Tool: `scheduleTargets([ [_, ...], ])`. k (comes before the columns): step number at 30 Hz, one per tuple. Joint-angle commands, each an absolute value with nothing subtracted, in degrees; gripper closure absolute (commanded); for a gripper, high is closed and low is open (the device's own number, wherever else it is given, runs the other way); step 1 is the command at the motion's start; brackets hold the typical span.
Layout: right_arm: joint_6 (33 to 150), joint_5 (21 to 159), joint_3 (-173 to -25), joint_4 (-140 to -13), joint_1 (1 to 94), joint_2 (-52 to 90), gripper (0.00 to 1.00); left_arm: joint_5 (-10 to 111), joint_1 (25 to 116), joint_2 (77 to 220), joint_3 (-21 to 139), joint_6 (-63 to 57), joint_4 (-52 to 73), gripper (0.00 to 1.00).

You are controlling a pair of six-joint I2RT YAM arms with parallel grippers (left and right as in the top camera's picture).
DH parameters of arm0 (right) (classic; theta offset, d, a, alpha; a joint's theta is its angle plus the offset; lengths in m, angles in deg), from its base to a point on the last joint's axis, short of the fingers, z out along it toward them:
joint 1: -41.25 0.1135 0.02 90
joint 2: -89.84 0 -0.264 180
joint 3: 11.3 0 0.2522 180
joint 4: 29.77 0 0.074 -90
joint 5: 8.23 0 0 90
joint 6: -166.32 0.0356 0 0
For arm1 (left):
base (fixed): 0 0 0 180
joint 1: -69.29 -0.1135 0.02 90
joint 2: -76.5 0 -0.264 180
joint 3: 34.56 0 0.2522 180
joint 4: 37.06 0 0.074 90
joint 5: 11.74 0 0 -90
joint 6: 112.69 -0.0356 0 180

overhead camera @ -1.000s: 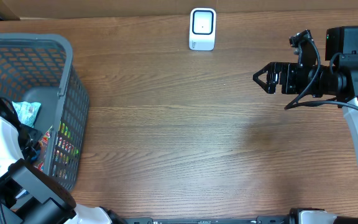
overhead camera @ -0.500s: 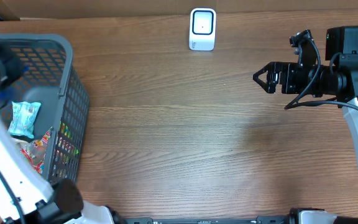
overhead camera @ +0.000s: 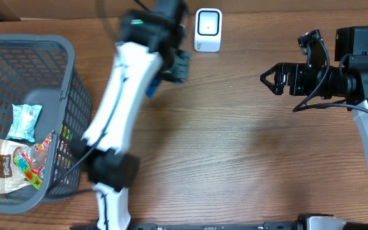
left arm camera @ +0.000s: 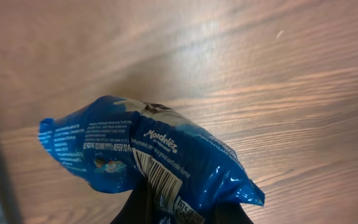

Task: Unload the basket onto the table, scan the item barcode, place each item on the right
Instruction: 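Carry the blue bar out and drop it on the table centre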

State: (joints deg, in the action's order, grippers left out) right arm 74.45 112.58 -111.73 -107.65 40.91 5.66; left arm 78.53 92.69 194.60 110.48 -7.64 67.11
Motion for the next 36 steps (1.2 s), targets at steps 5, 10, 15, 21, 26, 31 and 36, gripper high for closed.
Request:
scheduleTargets([
  [5,74.4,112.3,-113.2,-107.3,41.2,5.6,0.00,72.2,100.7,212.4,110.7,-2.3,67.0,0.96],
  [10,74.4,112.3,-113.2,-107.3,41.2,5.6,0.00,70.1,100.4,212.9,113.3,-3.8,67.1,0.00],
  [15,74.6,112.3,-113.2,-107.3,41.2,5.6,0.00,70.8,93.2,208.9,131.5,-5.3,73.5,0.00],
  [21,74.6,112.3,-113.2,-107.3,41.2,5.6,0.00,72.0,77.9,191.2,140.2,-5.7,73.5,0.00],
  [26,74.6,112.3,-113.2,-107.3,41.2,5.6,0.00,79.1,59.4,176.2,129.9,-3.2,73.5,0.00],
  [31,74.6,112.3,-113.2,-107.8,41.2,5.6,0.00,83.3,42.7,170.1,106.1,6.4,73.4,0.00],
  [36,74.6,112.3,-113.2,-108.4,41.2,5.6,0.00,83.1,34.9,170.2,84.4,7.0,64.4,0.00],
])
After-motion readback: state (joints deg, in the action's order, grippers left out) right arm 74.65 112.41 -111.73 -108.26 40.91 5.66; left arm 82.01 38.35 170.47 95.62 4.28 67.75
